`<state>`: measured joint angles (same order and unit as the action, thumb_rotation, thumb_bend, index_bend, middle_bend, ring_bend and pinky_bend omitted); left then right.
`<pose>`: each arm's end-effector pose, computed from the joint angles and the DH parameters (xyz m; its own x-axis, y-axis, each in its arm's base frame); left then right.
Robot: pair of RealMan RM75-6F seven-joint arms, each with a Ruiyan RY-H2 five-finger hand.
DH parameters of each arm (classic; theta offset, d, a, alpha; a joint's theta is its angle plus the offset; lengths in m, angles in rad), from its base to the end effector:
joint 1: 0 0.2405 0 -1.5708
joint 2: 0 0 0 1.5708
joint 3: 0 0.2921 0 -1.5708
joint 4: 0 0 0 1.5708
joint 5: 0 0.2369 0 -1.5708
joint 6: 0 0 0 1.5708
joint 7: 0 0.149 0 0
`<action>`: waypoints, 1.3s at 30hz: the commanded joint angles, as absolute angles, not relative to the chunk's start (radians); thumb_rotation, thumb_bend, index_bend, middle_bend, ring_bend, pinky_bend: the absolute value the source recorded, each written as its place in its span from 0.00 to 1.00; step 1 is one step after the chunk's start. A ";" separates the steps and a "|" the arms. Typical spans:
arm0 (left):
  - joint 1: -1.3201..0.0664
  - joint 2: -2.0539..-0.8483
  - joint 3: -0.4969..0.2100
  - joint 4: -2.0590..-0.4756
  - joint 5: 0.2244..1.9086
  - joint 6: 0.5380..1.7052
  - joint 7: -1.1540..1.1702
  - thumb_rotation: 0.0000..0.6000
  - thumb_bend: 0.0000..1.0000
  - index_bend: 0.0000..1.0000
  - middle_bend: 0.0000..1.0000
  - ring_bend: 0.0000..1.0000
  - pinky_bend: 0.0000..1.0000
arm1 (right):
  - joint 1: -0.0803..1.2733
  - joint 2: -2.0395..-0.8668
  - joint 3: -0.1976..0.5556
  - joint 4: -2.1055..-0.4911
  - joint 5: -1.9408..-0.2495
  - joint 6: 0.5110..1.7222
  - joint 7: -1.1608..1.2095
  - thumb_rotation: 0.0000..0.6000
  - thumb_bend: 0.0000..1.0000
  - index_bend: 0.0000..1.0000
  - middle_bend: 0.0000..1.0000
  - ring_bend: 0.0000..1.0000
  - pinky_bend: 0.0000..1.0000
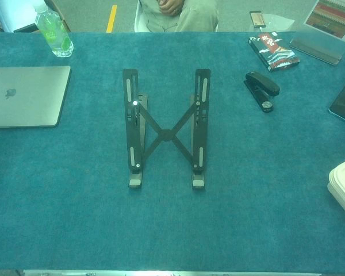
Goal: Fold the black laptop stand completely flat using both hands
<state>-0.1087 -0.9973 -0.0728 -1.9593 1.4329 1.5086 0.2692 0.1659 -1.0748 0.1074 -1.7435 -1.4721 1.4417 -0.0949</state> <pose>-0.2850 0.1961 0.1703 0.4302 -0.0229 0.9024 0.9027 0.0094 -0.4301 -0.3105 -0.2279 0.1565 0.3949 0.0354 0.9180 -0.9150 -0.0750 0.3965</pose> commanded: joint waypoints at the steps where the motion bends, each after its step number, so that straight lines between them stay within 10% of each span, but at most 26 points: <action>1: -0.109 -0.997 -0.073 -1.959 1.428 1.505 0.268 1.00 0.26 0.23 0.14 0.08 0.09 | 0.168 -1.080 0.109 -1.740 -1.469 1.438 -0.098 1.00 0.05 0.12 0.15 0.07 0.22; 24: -0.153 -0.936 -0.084 -1.978 1.410 1.413 0.170 1.00 0.26 0.24 0.16 0.08 0.09 | 0.207 -1.039 0.106 -1.801 -1.490 1.364 0.002 1.00 0.05 0.12 0.15 0.07 0.22; 39: -0.166 -0.919 -0.076 -1.979 1.435 1.391 0.123 1.00 0.26 0.24 0.16 0.08 0.09 | 0.384 -0.958 0.116 -1.926 -1.538 1.074 0.497 1.00 0.05 0.04 0.15 0.07 0.22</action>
<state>-0.1662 -0.9187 -0.0758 -1.9786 1.4353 1.3914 0.1231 0.3312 -0.9719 0.1112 -1.9015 -1.5188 1.1435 0.3960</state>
